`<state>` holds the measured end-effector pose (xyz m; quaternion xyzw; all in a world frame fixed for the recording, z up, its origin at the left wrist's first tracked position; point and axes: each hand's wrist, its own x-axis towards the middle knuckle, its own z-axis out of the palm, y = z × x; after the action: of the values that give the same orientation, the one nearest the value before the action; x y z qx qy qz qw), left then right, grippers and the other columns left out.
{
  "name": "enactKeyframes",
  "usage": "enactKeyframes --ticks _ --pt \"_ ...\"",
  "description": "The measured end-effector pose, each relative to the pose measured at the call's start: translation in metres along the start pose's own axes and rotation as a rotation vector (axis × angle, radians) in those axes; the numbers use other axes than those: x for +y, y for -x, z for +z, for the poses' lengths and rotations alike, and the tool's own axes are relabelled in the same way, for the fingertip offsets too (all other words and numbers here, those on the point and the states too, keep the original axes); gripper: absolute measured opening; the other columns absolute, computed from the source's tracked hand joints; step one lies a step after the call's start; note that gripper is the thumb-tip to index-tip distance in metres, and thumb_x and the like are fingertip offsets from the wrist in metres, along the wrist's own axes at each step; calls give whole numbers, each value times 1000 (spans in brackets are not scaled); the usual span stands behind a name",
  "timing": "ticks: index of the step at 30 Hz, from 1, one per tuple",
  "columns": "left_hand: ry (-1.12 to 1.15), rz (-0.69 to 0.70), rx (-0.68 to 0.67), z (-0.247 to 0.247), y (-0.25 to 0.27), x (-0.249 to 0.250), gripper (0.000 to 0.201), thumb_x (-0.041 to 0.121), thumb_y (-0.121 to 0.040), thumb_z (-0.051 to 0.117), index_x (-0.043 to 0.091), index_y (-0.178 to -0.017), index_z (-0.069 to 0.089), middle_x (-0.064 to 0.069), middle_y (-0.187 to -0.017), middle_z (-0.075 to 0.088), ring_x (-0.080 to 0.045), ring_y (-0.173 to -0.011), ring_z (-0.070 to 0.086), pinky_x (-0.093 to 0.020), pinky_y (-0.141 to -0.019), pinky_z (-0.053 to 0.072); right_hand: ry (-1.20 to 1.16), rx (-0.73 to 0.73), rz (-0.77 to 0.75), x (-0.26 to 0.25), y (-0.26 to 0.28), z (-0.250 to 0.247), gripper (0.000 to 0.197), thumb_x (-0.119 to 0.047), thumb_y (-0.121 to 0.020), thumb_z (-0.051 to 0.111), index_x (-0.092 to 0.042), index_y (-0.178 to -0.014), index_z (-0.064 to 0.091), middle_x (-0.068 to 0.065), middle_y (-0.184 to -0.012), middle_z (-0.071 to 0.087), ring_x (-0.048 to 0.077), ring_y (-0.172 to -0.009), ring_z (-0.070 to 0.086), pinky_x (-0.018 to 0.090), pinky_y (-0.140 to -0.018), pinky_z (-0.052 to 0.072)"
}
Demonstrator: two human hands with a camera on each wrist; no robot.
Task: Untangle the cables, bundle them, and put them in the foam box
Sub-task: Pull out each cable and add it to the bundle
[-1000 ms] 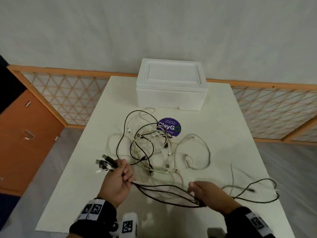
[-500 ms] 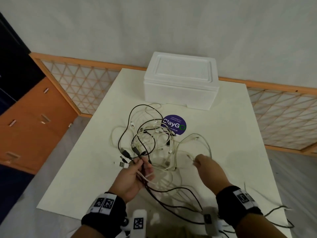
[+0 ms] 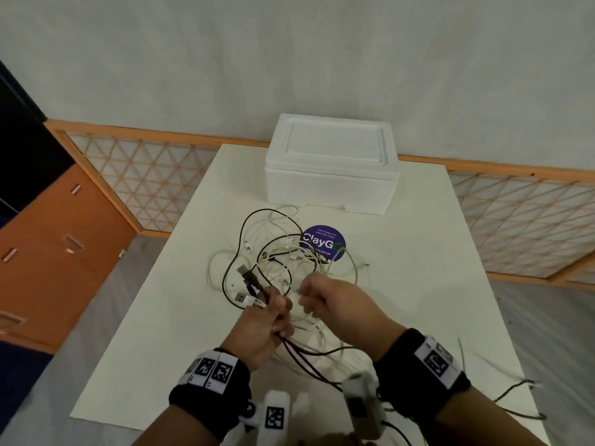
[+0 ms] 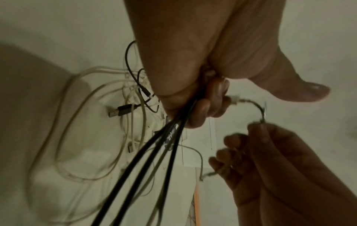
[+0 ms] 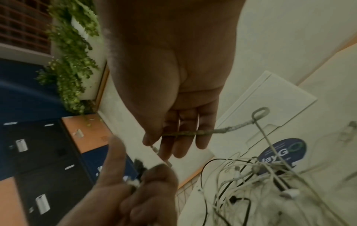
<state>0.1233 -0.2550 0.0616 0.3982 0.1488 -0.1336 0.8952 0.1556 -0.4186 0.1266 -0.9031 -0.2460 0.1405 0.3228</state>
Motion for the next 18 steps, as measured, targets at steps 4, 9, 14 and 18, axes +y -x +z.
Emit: enactKeyframes --ticks 4,9,14,18 --pt "-111 -32 24 4 1 6 34 27 -63 82 7 -82 62 -1 -56 53 -7 -44 41 -19 -43 35 122 -46 -37 -20 -6 16 28 -28 -90 52 -30 -118 52 -2 -109 68 19 -101 61 27 -79 46" --pt "-102 -12 89 -2 6 21 32 39 -79 70 10 -70 61 0 -55 48 -7 -41 35 -21 -44 36 129 11 -111 -15 1 24 38 -39 -86 60 -35 -123 50 -1 -83 68 17 -81 62 20 -68 32" --pt "191 154 195 -31 5 60 42 32 -97 40 13 -60 45 -3 -64 59 -10 -45 46 -20 -46 44 448 88 50 19 3 13 21 -37 -91 50 -33 -109 59 -8 -99 70 10 -104 60 37 -112 18" --pt "226 182 298 -69 14 88 51 38 -99 39 19 -52 41 2 -56 56 -11 -60 61 -20 -59 53 616 270 163 46 -1 -18 9 -32 -88 59 -28 -89 67 -5 -86 70 20 -92 64 45 -102 34"
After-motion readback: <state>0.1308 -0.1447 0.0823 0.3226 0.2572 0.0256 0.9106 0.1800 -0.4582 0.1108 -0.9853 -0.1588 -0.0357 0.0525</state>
